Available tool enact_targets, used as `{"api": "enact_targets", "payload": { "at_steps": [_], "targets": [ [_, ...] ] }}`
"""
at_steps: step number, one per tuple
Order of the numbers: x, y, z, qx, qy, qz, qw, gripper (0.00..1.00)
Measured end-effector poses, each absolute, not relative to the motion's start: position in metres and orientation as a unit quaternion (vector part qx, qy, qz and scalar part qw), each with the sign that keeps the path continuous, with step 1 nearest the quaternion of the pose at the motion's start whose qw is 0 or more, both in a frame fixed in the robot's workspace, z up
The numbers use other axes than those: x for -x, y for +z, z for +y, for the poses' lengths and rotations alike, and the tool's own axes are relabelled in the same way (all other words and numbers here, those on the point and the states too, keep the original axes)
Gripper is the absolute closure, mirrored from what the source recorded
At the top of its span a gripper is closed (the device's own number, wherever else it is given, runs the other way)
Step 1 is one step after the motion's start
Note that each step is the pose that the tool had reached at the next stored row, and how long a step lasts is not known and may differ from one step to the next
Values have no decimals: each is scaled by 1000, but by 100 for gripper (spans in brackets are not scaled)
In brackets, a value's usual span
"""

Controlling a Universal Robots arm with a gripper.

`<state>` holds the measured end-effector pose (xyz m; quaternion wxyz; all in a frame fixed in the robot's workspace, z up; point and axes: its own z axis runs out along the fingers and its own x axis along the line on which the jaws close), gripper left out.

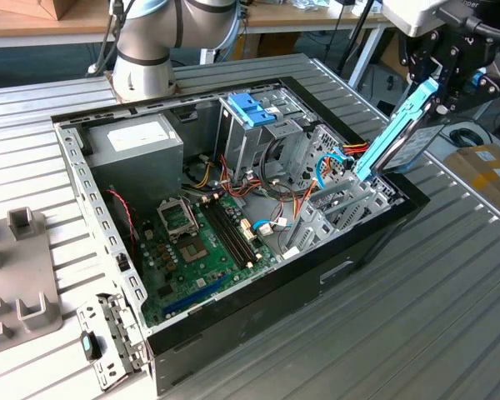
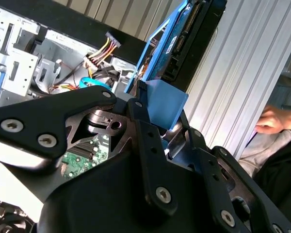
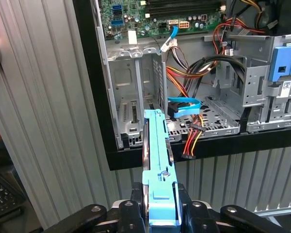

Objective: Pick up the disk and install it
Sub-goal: 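Pick up the disk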

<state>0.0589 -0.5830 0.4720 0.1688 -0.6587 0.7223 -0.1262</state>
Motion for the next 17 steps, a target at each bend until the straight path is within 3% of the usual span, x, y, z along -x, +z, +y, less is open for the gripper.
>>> {"api": "enact_targets", "payload": {
  "at_steps": [17],
  "targets": [
    [-29,461,-584,659,-126,722,169,63]
  ]
}}
